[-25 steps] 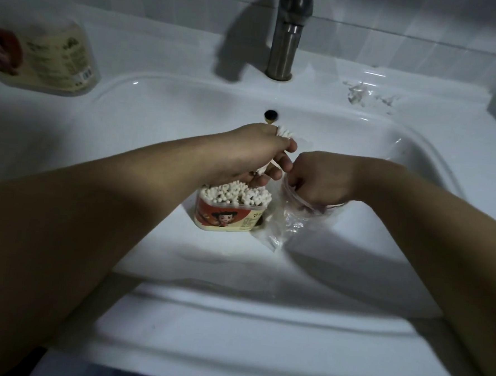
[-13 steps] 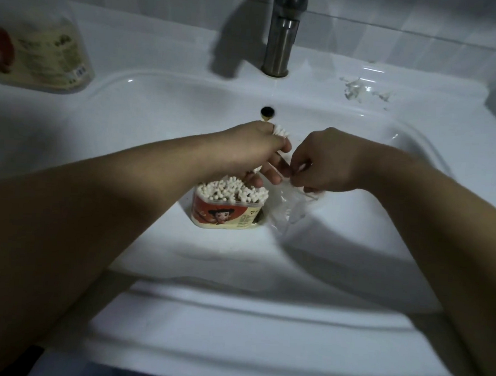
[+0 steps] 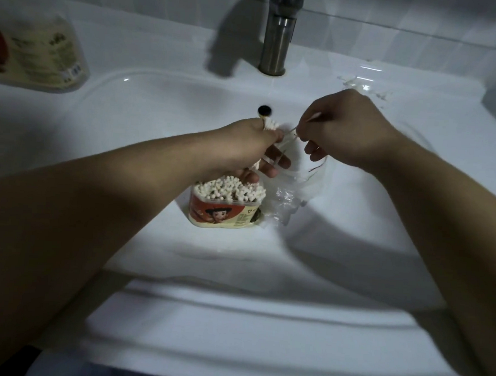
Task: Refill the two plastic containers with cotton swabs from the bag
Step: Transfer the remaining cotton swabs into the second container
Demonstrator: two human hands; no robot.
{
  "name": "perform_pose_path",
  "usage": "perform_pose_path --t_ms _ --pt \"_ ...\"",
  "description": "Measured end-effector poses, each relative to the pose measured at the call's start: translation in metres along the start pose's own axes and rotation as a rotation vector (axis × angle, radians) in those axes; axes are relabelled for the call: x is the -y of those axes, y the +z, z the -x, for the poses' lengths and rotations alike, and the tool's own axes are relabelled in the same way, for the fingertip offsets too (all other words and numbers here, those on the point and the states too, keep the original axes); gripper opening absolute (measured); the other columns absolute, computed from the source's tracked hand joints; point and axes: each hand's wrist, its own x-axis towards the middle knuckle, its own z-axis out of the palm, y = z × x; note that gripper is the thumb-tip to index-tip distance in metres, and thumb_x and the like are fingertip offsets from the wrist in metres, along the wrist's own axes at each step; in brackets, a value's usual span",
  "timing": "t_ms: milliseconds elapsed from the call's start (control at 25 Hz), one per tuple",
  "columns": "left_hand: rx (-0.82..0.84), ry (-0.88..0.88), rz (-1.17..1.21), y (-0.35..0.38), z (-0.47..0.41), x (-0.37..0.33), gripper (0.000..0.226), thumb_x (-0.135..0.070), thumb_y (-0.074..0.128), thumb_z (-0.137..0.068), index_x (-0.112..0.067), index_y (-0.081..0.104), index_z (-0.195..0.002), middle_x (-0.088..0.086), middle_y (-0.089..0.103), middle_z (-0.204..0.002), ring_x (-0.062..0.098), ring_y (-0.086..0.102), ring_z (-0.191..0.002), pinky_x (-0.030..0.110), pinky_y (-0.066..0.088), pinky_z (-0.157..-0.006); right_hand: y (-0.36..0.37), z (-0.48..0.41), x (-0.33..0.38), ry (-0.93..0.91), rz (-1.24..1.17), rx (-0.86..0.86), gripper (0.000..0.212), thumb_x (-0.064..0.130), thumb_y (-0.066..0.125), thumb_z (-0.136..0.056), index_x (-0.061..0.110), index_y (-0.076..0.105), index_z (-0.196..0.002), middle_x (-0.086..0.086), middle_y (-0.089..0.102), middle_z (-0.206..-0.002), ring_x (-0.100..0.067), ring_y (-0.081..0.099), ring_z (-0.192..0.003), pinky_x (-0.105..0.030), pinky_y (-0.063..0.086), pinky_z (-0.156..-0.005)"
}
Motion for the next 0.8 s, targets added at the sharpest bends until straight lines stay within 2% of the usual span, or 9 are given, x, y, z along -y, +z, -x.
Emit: perform_pose_path --t_ms 200,320,440,560,640,720,800 --pt "0.008 0.012 -0.019 0.0005 -0.0013 0.0011 0.019 -0.03 0.042 -0.109 -0.017 0.056 -0.113 0.0 0.076 -0.087 0.012 0.064 -0.062 0.025 0.04 -0.05 0.0056 -0.0068 -0.0043 0.054 -0.167 -0.063 0.017 0.007 0.061 -0.085 0.011 0.073 -0.074 -0.015 0.071 -0.073 -0.025 0.073 -0.062 -0.042 0.065 -0.066" --pt "0.012 0.008 0.007 0.0012 -0.0024 0.002 0.02 -0.027 0.041 -0.109 -0.018 0.059 -0.106 -0.002 0.057 -0.078 0.011 0.052 -0.059 0.026 0.039 -0.052 0.01 -0.0054 -0.0039 0.042 -0.142 -0.023 0.015 0.011 0.064 -0.088 0.013 0.074 -0.077 -0.013 0.072 -0.076 -0.024 0.074 -0.064 -0.037 0.064 -0.063" --pt "0.003 -0.01 0.053 0.0017 -0.0026 0.0012 0.02 -0.023 0.041 -0.108 -0.018 0.06 -0.105 -0.002 0.045 -0.073 0.01 0.041 -0.056 0.026 0.039 -0.052 0.0094 -0.0046 -0.0025 0.044 -0.125 -0.04 0.02 0.012 0.055 -0.092 0.012 0.072 -0.081 -0.01 0.071 -0.077 -0.025 0.072 -0.062 -0.034 0.062 -0.058" --pt "-0.077 -0.007 0.132 0.0006 -0.0037 -0.0011 0.019 -0.02 0.04 -0.108 -0.017 0.057 -0.103 0.001 0.048 -0.077 0.011 0.045 -0.058 0.025 0.043 -0.053 0.0025 -0.0079 -0.0058 0.103 -0.094 -0.054 0.029 0.007 0.045 -0.089 0.016 0.071 -0.079 -0.005 0.062 -0.071 -0.028 0.063 -0.055 -0.036 0.059 -0.057" --pt "-0.114 0.017 0.213 -0.0012 -0.0046 -0.0017 0.017 -0.019 0.039 -0.109 -0.016 0.056 -0.104 0.005 0.059 -0.085 0.015 0.057 -0.063 0.028 0.051 -0.058 0.0021 -0.0087 -0.0077 0.104 -0.044 -0.013 0.035 0.006 0.043 -0.087 0.022 0.074 -0.08 -0.001 0.061 -0.071 -0.026 0.059 -0.054 -0.038 0.06 -0.058" --pt "-0.114 0.035 0.27 -0.0026 -0.0053 -0.0016 0.017 -0.018 0.039 -0.11 -0.015 0.055 -0.11 0.007 0.067 -0.088 0.017 0.063 -0.066 0.029 0.056 -0.063 0.006 -0.0073 -0.0079 0.092 -0.074 0.054 0.038 0.003 0.041 -0.09 0.02 0.075 -0.09 -0.005 0.068 -0.076 -0.023 0.06 -0.06 -0.037 0.059 -0.057" --pt "-0.126 0.055 0.246 -0.0039 -0.0065 -0.0013 0.02 -0.017 0.036 -0.11 -0.015 0.056 -0.114 0.004 0.064 -0.083 0.014 0.058 -0.064 0.026 0.055 -0.06 0.0111 -0.0054 -0.0077 0.072 -0.077 0.137 0.04 -0.001 0.039 -0.093 0.015 0.074 -0.104 -0.007 0.074 -0.085 -0.019 0.063 -0.065 -0.035 0.06 -0.058"
